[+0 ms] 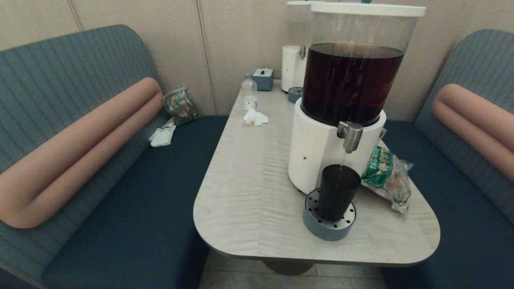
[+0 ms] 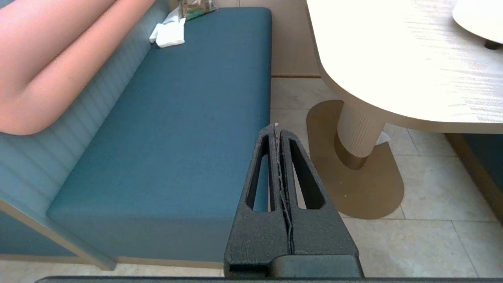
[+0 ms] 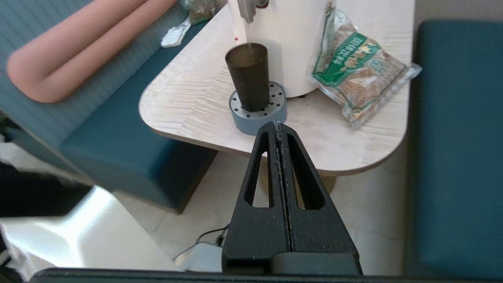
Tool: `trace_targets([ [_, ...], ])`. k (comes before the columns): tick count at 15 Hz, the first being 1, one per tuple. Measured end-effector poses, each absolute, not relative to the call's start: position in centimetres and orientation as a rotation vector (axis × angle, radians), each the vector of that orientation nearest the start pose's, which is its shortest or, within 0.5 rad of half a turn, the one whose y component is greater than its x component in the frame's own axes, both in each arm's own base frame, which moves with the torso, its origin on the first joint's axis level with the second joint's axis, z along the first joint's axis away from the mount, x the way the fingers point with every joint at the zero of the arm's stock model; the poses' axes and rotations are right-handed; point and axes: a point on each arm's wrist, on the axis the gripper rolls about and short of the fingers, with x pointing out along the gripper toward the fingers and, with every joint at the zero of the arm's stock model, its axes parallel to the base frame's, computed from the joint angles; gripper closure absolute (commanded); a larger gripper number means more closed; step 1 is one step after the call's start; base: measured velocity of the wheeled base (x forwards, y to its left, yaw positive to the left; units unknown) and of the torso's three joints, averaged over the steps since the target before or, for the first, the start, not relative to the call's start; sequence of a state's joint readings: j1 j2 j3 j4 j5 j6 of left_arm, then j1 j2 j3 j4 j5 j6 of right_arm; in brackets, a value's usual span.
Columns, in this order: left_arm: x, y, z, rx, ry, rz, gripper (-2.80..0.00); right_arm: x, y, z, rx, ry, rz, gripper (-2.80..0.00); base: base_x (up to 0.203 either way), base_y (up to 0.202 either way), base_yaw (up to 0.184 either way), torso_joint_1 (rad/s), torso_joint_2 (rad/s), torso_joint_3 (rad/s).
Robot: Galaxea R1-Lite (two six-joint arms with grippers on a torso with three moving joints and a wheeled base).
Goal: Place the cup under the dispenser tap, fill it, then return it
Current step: Turn off the faucet
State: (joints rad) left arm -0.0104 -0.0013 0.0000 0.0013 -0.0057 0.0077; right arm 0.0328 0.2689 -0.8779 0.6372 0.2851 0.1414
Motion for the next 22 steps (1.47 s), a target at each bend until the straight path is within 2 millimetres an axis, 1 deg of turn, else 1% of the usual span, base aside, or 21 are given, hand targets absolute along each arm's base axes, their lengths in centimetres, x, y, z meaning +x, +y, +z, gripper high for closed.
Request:
trace_targets([
  [5, -2.3, 0.0, 7.5, 0.008, 0.0, -0.016, 0.0, -12.0, 0.5, 20.6, 0.072, -0.096, 0.277, 0.0, 0.0, 0.0, 0.0, 0.0, 0.0, 0.0],
  [6, -2.3, 0.0, 7.5, 0.007, 0.0, -0.016, 0.0, -12.6, 0.4, 20.4, 0.071, -0.132, 0.237, 0.0, 0.0, 0.0, 0.0, 0.0, 0.0, 0.0],
  [8, -2.3, 0.0, 7.5, 0.008, 0.0, -0.017, 0.0, -13.1, 0.3, 20.8, 0.064, -0.242, 0.176, 0.0, 0.0, 0.0, 0.0, 0.0, 0.0, 0.0],
  [11, -2.3, 0.0, 7.5, 0.008, 0.0, -0.016, 0.0, -11.4, 0.2, 20.8, -0.021, -0.409, 0.108, 0.0, 0.0, 0.0, 0.0, 0.0, 0.0, 0.0],
  [12, -2.3, 0.0, 7.5, 0.008, 0.0, -0.016, 0.0, -10.3, 0.1, 20.2, -0.054, -0.419, 0.079, 0.0, 0.0, 0.0, 0.0, 0.0, 0.0, 0.0],
  [13, -2.3, 0.0, 7.5, 0.008, 0.0, -0.016, 0.0, -9.0, 0.1, 19.2, -0.077, -0.407, 0.052, 0.0, 0.0, 0.0, 0.0, 0.0, 0.0, 0.0],
  [15, -2.3, 0.0, 7.5, 0.008, 0.0, -0.016, 0.0, -6.0, 0.0, 15.8, -0.105, -0.324, 0.018, 0.0, 0.0, 0.0, 0.0, 0.0, 0.0, 0.0],
  [17, -2.3, 0.0, 7.5, 0.008, 0.0, -0.016, 0.0, -4.0, 0.0, 12.6, -0.119, -0.231, 0.009, 0.0, 0.0, 0.0, 0.0, 0.0, 0.0, 0.0],
  [19, -2.3, 0.0, 7.5, 0.008, 0.0, -0.016, 0.0, -2.8, 0.0, 9.9, -0.123, -0.144, 0.011, 0.0, 0.0, 0.0, 0.0, 0.0, 0.0, 0.0],
  [22, -2.3, 0.0, 7.5, 0.008, 0.0, -0.016, 0.0, -2.3, 0.1, 7.7, -0.112, -0.003, 0.031, 0.0, 0.0, 0.0, 0.0, 0.0, 0.0, 0.0],
])
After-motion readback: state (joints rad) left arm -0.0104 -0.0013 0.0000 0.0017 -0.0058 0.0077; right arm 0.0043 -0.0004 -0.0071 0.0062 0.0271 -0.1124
